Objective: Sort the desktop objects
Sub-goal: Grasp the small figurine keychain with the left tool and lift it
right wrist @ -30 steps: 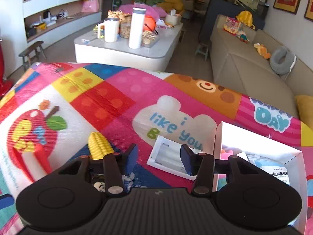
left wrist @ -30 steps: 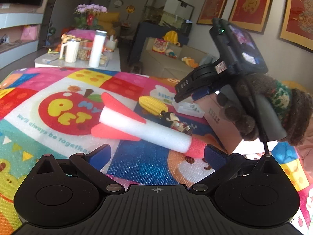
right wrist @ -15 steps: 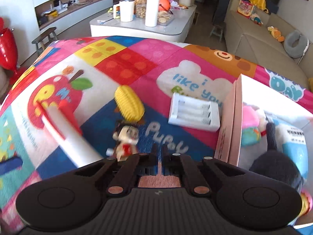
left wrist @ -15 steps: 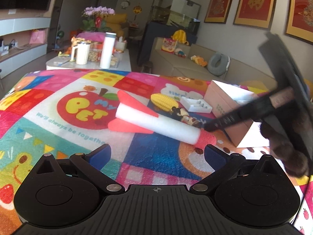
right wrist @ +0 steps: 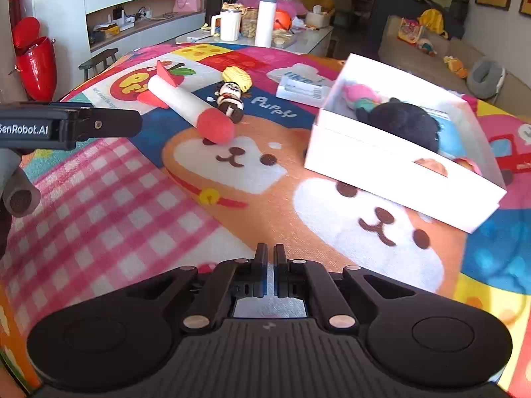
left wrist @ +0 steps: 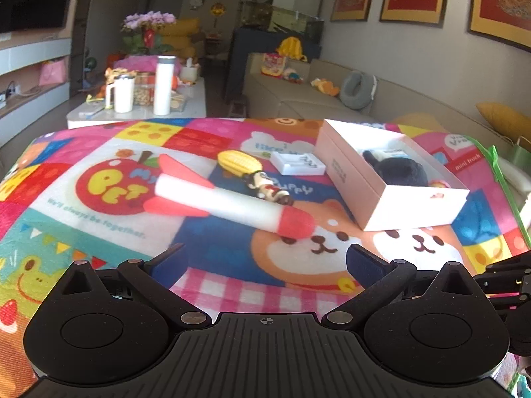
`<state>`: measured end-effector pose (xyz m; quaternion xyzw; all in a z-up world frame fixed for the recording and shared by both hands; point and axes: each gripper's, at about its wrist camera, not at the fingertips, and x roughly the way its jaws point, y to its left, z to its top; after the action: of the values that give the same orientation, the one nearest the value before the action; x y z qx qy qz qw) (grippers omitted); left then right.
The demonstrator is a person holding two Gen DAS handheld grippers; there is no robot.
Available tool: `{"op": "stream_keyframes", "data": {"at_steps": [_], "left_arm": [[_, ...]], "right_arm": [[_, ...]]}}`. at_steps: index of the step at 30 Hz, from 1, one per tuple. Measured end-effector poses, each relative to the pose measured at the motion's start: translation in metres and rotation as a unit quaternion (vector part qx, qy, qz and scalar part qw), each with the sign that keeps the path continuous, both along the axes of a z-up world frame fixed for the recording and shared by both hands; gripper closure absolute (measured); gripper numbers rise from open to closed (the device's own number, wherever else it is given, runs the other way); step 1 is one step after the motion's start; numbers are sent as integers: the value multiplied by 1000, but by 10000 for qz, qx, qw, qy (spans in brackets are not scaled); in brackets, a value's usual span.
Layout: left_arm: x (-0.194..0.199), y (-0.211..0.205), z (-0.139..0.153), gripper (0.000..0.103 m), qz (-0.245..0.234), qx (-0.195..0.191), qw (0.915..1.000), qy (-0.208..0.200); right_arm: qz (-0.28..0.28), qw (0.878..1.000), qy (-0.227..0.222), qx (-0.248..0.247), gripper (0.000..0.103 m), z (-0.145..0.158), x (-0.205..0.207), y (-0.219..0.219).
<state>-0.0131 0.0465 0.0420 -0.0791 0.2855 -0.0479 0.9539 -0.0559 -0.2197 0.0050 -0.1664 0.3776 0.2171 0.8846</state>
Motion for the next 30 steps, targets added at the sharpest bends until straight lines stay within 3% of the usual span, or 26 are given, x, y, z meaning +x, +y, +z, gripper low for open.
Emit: {"op": "stream_keyframes", "data": {"at_steps": [3, 5, 6, 7, 8, 9, 10, 15, 19, 23, 25, 27, 30], "left_arm": [[0, -17, -2, 0, -218, 163, 9996, 46], [0, -28, -2, 0, -411, 265, 9988, 50], [0, -34, -2, 0, -550, 325, 9979, 43], [1, -41, -1, 0, -672, 382, 9970, 38], [3, -48, 0, 0, -769, 441, 9961, 26], [6, -57, 0, 0, -849, 519, 9950, 2], [11, -64, 0, 0, -922, 590, 9940, -15], [40, -96, -4, 0, -1064, 971, 9895, -139], [65, -87, -5, 0, -428, 1405, 9887, -285], [92, -62, -6, 1, 32, 1260, 9920, -95], [105, -60, -4, 5, 33, 1423, 9898, -86], [121, -59, -3, 28, 65, 1554, 9878, 41], [143, -55, -4, 27, 42, 1587, 9867, 339]], "right_arm": [[-285, 9992, -268, -11, 99, -1, -9, -21], [-509, 9979, -411, 18, 92, -1, -10, -34], [-620, 9971, -428, 116, 79, -1, -9, -41], [-748, 9958, -447, 265, 58, 0, -7, -49], [-900, 9939, -505, 399, 46, 0, -6, -57], [-1076, 9911, -598, 504, 28, -1, -4, -64], [-1255, 9878, -699, 601, 20, -1, -2, -70], [-1751, 9749, -822, 1100, 15, -5, 9, -91], [-1820, 9701, -783, 1402, 6, -8, 12, -100], [-1915, 9652, -658, 1654, 0, -11, 16, -106], [-1976, 9648, -561, 1644, 0, -13, 20, -105], [-2015, 9652, -496, 1593, 0, -14, 23, -104], [-2037, 9650, -464, 1589, 0, -16, 23, -104]]}}
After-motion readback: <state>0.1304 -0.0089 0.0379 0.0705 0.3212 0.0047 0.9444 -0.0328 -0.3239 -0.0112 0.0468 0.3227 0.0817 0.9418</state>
